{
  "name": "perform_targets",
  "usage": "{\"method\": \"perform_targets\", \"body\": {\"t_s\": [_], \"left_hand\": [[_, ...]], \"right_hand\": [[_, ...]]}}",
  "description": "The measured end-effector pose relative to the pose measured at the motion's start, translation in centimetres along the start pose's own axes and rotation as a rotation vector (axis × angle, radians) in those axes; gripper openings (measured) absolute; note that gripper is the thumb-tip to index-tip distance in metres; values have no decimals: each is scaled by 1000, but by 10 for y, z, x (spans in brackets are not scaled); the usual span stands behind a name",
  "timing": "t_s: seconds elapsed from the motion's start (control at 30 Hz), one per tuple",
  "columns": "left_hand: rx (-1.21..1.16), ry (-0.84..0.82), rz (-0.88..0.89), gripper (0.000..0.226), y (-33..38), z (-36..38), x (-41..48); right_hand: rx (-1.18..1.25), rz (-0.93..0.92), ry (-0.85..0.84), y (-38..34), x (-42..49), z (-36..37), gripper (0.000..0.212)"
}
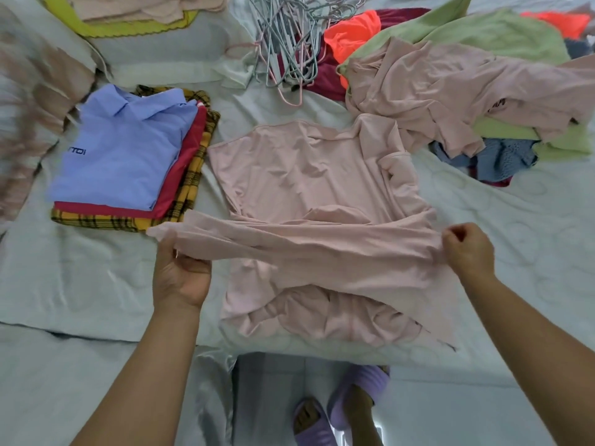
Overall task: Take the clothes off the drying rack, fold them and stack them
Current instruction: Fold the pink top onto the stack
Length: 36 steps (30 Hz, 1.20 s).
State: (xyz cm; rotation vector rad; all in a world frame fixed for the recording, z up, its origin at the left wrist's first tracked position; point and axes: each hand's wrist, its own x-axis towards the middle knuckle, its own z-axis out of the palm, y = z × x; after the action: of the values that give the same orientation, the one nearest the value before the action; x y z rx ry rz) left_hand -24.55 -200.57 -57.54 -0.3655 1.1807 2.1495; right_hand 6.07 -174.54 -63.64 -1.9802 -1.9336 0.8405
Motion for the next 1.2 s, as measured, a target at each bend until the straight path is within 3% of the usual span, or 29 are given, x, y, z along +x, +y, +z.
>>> {"method": "perform_targets", "body": {"t_s": [0.1,0.23,0.3,0.37,0.47,0.53,0.67,0.73,0.8,0.87,0.93,1.0,1.07,1.2], "left_hand": [[96,161,-77,37,-9,-16,14],[283,473,-179,28,-11,-46,18],[484,590,-141,14,-7,-59,23],[797,644,-24,20,-1,-69,34],[1390,573,205,38,7,-71,57],[1646,474,320,47,12,-69,74],[1916,368,268,49,19,-72,101],[1919,310,272,41,24,-74,107],[1937,196,355,25,31,-77,111],[1881,88,481,24,41,-77,109],[1498,86,512,23,59,-67,97],[890,75,446,25,88,-52,77],[640,39,402,28,118,-49,62],[1042,98,345,21,124,-60,60]], "right_hand": [[-55,-389,30,2,-25,13,43],[-268,-805,-100,7,-66,43,46],[-357,-810,-152,16,-77,53,53],[-402,-739,-215,23,-79,57,58],[-446,-708,-297,29,-76,55,59],[-453,-719,-302,33,-73,55,60],[-450,-740,-298,40,-65,57,63],[-433,-759,-290,41,-65,57,63],[-416,-758,-288,39,-66,55,66],[-387,-752,-283,39,-66,53,70],[-355,-733,-299,41,-64,50,78],[-319,-693,-311,45,-63,46,85],[-277,-649,-305,47,-60,42,88],[-274,-633,-319,47,-55,38,96]]}}
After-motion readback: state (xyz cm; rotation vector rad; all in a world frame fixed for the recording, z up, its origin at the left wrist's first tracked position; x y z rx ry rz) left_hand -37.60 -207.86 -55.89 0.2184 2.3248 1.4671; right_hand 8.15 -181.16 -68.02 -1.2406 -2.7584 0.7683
